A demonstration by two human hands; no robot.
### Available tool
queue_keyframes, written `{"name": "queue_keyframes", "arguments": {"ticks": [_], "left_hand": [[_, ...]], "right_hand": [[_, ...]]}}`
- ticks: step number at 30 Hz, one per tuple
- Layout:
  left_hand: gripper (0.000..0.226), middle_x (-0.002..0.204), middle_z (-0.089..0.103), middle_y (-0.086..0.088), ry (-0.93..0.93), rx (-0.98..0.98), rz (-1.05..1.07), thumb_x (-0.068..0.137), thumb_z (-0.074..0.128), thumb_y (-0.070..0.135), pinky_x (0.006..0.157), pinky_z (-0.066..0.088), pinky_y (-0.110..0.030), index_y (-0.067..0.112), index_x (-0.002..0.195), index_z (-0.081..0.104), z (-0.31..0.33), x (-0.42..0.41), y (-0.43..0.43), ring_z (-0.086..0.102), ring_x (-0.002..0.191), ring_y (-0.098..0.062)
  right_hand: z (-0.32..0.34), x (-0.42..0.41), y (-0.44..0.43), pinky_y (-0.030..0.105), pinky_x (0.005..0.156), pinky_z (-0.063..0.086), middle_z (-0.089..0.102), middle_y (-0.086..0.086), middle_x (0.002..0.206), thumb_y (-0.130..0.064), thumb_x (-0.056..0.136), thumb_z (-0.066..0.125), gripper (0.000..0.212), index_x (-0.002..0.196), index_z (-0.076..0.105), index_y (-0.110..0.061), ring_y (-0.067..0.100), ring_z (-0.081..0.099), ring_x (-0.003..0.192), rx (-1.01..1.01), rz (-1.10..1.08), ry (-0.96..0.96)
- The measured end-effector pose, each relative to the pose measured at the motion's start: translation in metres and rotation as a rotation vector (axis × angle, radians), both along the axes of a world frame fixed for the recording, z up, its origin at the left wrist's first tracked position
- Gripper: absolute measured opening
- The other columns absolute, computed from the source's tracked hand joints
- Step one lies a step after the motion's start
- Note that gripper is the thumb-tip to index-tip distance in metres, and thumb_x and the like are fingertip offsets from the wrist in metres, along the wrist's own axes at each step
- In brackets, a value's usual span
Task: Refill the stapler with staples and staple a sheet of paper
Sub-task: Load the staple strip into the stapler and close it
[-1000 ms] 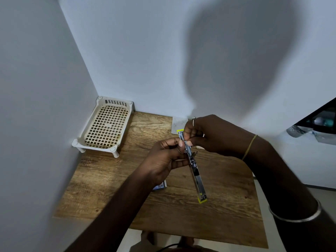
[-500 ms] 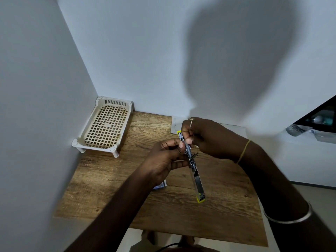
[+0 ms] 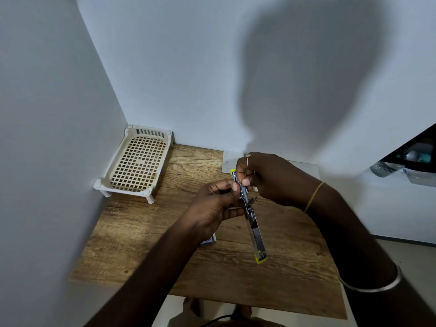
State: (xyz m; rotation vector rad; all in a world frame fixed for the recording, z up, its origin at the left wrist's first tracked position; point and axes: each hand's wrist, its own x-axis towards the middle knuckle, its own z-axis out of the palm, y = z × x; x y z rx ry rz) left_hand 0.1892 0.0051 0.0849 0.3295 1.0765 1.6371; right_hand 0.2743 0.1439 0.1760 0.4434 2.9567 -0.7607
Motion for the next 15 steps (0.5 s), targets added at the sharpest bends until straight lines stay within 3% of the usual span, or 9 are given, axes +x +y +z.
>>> {"name": "queue_keyframes", "arguments": {"ticks": [4,10,15], "left_hand": [[0.022,0.098,0.077,-0.007,-0.015,-0.011,0.008,0.084,0.067,0.021,0.067,0.061,-0.031,0.007,0.100,0.074,0.000,0.000,-0.001,0.076,0.080,-0.019],[0.009,0.087,0.075,-0.007,-0.024,-0.021,0.006,0.085,0.069,0.016,0.072,0.063,-0.037,0.012,0.088,0.076,0.000,-0.002,-0.001,0.075,0.080,-0.022],[0.016,0.088,0.075,-0.008,-0.012,-0.017,0.000,0.082,0.070,0.018,0.067,0.061,-0.033,0.009,0.094,0.075,0.002,0.000,-0.002,0.076,0.081,-0.023]], "right_hand": [[0.001,0.000,-0.001,0.027,0.067,0.043,0.057,-0.011,0.077,-0.006,0.087,0.064,0.025,0.075,0.060,-0.028,0.002,0.055,0.075,0.026,0.000,-0.010],[0.005,0.001,-0.003,0.023,0.064,0.039,0.056,-0.010,0.080,-0.009,0.086,0.065,0.023,0.077,0.059,-0.030,0.002,0.051,0.073,0.040,0.025,-0.004],[0.003,0.004,-0.011,0.023,0.059,0.032,0.044,-0.010,0.080,-0.023,0.078,0.049,0.005,0.077,0.053,-0.025,0.006,0.046,0.071,0.078,0.069,-0.010]]}}
